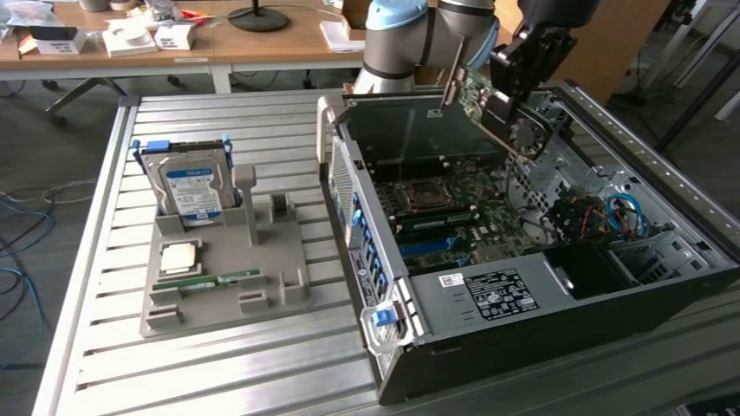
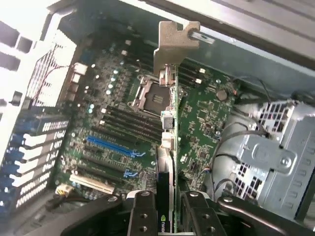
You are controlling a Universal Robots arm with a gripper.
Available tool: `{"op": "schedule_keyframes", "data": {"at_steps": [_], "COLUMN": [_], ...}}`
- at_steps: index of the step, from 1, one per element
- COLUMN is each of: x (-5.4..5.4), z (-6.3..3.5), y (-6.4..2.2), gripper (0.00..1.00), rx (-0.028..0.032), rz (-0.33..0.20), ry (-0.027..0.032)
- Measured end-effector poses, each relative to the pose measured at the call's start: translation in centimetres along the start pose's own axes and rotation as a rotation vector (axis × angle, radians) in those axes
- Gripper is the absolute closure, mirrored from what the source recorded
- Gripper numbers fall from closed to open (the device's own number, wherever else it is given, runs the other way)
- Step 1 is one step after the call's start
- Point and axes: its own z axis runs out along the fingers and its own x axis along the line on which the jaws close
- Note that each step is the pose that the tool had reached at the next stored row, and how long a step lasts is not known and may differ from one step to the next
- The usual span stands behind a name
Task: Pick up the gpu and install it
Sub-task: 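Insert the gpu into the slot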
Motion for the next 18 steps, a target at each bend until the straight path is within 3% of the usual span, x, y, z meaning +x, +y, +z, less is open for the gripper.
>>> {"op": "schedule_keyframes", "data": {"at_steps": [1, 18], "x": [0.00, 0.00], "z": [0.00, 0.04], "y": [0.00, 0.00], "gripper": [0.74, 0.74], "rx": [-0.0002, -0.0025], "rz": [-0.046, -0.356], "ry": [0.0016, 0.0128]}}
